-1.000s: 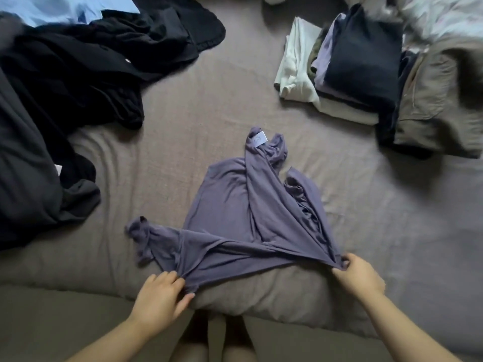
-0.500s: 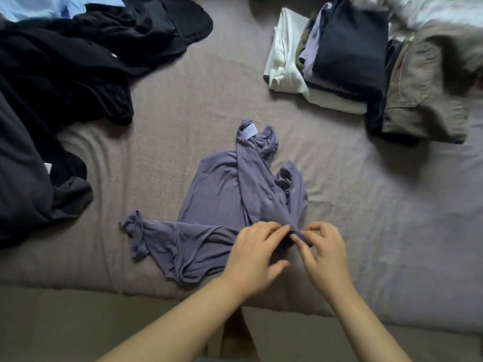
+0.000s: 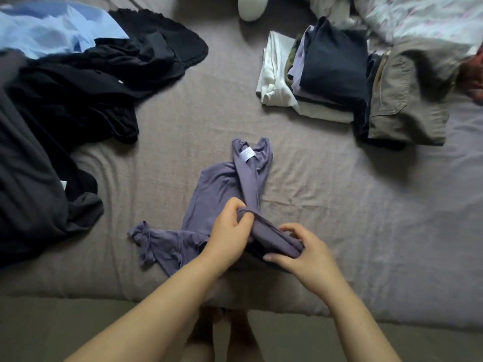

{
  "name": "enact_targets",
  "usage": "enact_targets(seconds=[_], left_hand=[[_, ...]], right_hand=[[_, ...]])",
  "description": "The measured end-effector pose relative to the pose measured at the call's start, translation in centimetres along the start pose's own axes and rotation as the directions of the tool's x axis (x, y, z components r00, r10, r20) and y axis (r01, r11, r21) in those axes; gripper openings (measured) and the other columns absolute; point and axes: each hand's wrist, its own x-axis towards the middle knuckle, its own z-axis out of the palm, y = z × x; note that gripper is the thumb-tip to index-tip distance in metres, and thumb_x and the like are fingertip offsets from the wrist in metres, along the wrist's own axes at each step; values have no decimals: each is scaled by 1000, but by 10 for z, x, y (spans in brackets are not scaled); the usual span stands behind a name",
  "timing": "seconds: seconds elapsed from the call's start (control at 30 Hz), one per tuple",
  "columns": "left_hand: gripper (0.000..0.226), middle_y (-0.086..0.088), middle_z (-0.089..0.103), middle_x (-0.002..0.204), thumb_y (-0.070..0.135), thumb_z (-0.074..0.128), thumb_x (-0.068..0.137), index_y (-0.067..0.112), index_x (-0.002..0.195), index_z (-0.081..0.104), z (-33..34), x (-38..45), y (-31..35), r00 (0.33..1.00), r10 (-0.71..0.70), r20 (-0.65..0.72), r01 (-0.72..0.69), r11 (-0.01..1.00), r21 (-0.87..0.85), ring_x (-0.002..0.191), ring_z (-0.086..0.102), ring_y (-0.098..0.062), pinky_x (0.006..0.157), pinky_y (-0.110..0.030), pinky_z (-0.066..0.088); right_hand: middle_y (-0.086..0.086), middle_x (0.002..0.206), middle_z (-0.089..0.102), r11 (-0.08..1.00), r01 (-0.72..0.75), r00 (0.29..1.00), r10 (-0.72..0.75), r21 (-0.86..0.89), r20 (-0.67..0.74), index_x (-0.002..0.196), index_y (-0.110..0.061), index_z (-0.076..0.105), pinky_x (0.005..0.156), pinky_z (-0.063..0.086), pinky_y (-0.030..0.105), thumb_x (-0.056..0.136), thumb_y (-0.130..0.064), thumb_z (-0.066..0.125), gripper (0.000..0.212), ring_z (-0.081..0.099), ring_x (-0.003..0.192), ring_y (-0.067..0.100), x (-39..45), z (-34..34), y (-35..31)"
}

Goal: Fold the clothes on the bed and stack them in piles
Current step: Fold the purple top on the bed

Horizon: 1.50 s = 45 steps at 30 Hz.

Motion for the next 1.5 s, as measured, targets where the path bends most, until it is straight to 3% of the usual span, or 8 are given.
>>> enact_targets(seconds=[0.1, 0.27, 0.57, 0.73, 0.97, 1.27, 1.4, 1.5], left_hand=[[26, 9, 34, 54, 25, 60, 89, 24, 77, 36, -10, -4, 3, 992, -2, 127, -9, 996, 87, 52, 31, -8, 57, -31, 29], [22, 9, 67, 87, 40, 62, 85, 39, 107, 59, -19, -15, 4, 976, 119, 182, -213, 689, 692, 86, 61, -18, 63, -29, 36], [24, -7, 52, 74, 26, 46, 89, 2, 90, 52, -28, -9, 0, 982, 38, 182, -53, 996, 76, 68, 45, -16, 64, -33, 38], [29, 3, 54, 76, 28, 69, 83, 21, 89, 41, -32, -10, 5, 930, 150, 337, -290, 861, 418, 73, 56, -22, 64, -37, 43], [24, -13, 49, 74, 25, 50, 89, 4, 77, 52, -34, 16, 19, 940, -199, 277, 191, 980, 53, 71, 45, -18, 68, -33, 33], [26, 8, 49, 56, 24, 63, 90, 11, 68, 55, -47, 3, 11, 962, -44, 268, 42, 999, 11, 54, 42, -3, 55, -18, 36], [25, 7, 48, 60, 17, 65, 86, 22, 69, 46, -50, 2, -4, 971, 121, 204, -183, 930, 318, 60, 45, -10, 61, -31, 35], [19, 8, 49, 75, 32, 68, 84, 21, 81, 53, -46, 1, -9, 961, 244, 129, -272, 766, 582, 81, 51, -22, 68, -33, 31]], right_hand=[[5, 93, 67, 949, -41, 989, -6, -313, -146, 92, -22, 70, 72, 48, 34, 70, -14, 53, 29, 62, 88, 26, 6, 3, 0], [-3, 76, 67, 943, -45, 963, 128, 331, -236, 81, -20, 64, 63, 48, 11, 72, 14, 44, 40, 61, 68, 3, 13, 3, -16], [8, 81, 50, 964, -7, 977, 63, 267, -202, 67, -8, 57, 63, 42, 16, 79, 0, 68, 18, 51, 72, 14, 7, 19, -20], [8, 83, 66, 767, -72, 955, 237, 638, -177, 87, -16, 63, 65, 52, 19, 86, 16, 46, 36, 65, 75, 10, 11, 21, -32], [5, 98, 72, 884, -341, 933, 278, 319, 229, 108, -15, 68, 92, 51, 37, 98, -27, 49, 24, 66, 96, 18, 11, 15, -28], [31, 131, 52, 74, -387, 920, -30, 919, 390, 129, 13, 51, 105, 44, 39, 88, -42, 63, 70, 51, 125, 37, 6, 7, -45], [33, 142, 39, -11, -341, 938, -70, 940, 339, 136, 15, 38, 120, 13, 44, 103, -43, 30, 67, 34, 138, 39, 8, 14, -42], [23, 122, 62, 9, -358, 933, -26, 934, 358, 124, 8, 57, 114, 28, 43, 84, -29, 72, 56, 59, 117, 30, 9, 21, -51]])
